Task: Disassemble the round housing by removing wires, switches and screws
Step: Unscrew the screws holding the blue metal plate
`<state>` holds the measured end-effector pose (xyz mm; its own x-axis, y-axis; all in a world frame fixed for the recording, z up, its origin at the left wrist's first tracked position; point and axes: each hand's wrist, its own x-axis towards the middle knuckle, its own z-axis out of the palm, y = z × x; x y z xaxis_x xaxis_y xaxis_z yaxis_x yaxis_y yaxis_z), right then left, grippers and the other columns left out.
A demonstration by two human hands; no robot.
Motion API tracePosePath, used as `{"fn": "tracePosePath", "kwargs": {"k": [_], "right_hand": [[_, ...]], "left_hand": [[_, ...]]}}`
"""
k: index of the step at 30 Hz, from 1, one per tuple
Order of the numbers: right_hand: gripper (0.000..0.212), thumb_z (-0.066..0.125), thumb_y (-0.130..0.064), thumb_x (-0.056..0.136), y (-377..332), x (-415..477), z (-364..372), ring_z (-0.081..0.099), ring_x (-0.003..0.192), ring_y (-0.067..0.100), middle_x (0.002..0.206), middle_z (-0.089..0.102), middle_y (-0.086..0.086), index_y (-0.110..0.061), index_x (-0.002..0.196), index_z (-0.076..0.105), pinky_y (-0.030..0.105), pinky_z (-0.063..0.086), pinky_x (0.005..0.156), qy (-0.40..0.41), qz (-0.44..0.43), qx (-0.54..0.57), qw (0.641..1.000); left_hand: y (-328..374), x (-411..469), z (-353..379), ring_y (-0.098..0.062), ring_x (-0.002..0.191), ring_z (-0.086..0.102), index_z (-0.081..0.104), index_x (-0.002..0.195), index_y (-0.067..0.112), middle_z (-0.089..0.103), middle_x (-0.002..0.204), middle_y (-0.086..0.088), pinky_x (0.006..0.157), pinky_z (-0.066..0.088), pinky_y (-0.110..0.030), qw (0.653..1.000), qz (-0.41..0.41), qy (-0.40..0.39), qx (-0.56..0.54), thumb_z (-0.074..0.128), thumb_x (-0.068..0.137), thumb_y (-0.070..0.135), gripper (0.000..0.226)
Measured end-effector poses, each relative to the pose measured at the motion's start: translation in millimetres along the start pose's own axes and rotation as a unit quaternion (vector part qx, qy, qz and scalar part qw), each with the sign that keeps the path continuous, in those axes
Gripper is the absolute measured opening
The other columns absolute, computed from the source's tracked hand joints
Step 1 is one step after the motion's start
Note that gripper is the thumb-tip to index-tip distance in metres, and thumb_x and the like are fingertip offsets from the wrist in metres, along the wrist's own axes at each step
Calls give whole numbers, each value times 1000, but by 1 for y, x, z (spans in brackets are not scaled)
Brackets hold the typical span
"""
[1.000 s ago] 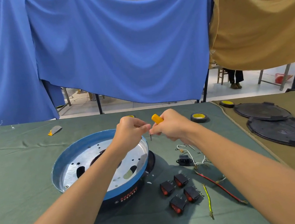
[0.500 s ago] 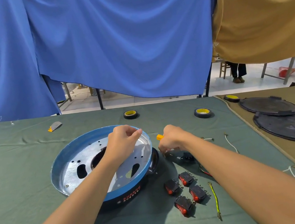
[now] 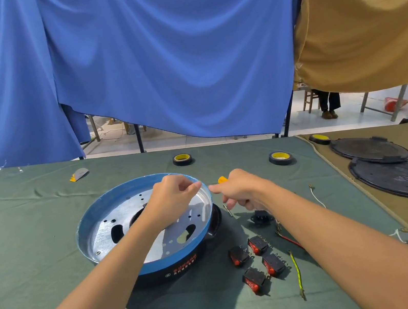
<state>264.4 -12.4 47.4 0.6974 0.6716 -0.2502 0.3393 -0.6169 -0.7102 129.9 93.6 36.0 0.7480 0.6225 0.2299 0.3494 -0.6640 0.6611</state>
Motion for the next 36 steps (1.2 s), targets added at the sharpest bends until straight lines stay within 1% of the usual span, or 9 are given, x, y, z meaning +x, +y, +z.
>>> {"fn": "tracePosePath", "kwargs": {"k": [4,7,12,15,18,21,26,32,36], "right_hand": [[49,59,-58,86,-4,-17,7,24,35,8,67,44,4,-10,93,50,19,17,41,-100,34,100,989],[30,63,-39,89,-12,-24,13,17,46,11,61,27,0,-16,86,45,23,14,46,-89,35,109,989],[17,63,-22,86,-41,-34,9,16,40,8,58,27,-2,-17,82,48,17,15,39,-52,1,155,987],[19,68,-28,84,-64,-41,8,16,40,8,56,34,-3,-19,81,52,16,16,37,-52,-6,204,978],[20,67,-32,85,-84,-46,9,16,32,7,45,43,-3,-21,83,50,15,17,36,-73,-6,229,971],[21,66,-33,84,-92,-49,12,16,31,6,59,49,0,-20,85,50,14,18,36,-84,-2,227,970],[17,63,-31,85,-83,-50,23,16,35,6,57,45,1,-19,90,51,14,17,36,-102,3,226,969],[18,57,-29,88,-52,-51,36,16,36,7,63,63,13,-14,96,52,14,18,36,-164,20,165,972],[21,52,-28,91,-32,-48,45,12,38,9,79,70,22,-12,104,48,15,19,34,-222,27,111,968]], "left_hand": [[1,-25,-13,-13,95,60,66,108,21,66,106,9,81,50,-32,991,8,-116,73,46,79,77,66],[6,-47,-19,-13,96,54,58,123,27,61,108,10,82,47,-31,964,34,-171,203,44,64,92,90],[23,-54,-46,-18,92,51,51,127,26,57,105,6,80,44,-34,941,52,-180,282,70,81,53,58],[34,-47,-77,-18,79,51,48,98,21,51,93,3,66,39,-33,929,48,-191,313,70,86,40,31],[37,-43,-102,-24,84,54,46,97,18,53,98,-3,72,43,-36,918,28,-196,343,71,86,37,34],[34,-43,-113,-23,87,51,45,106,15,53,105,-6,75,39,-35,916,23,-194,351,72,85,35,39],[24,-47,-103,-20,78,49,38,105,21,48,91,2,68,42,-37,911,2,-206,357,73,82,28,43],[15,-47,-79,-25,114,52,33,144,20,48,135,-1,98,46,-42,902,-4,-256,347,83,72,38,90],[12,-45,-70,-18,111,46,39,144,33,42,134,7,90,40,-33,866,-35,-331,373,81,69,55,89]]}}
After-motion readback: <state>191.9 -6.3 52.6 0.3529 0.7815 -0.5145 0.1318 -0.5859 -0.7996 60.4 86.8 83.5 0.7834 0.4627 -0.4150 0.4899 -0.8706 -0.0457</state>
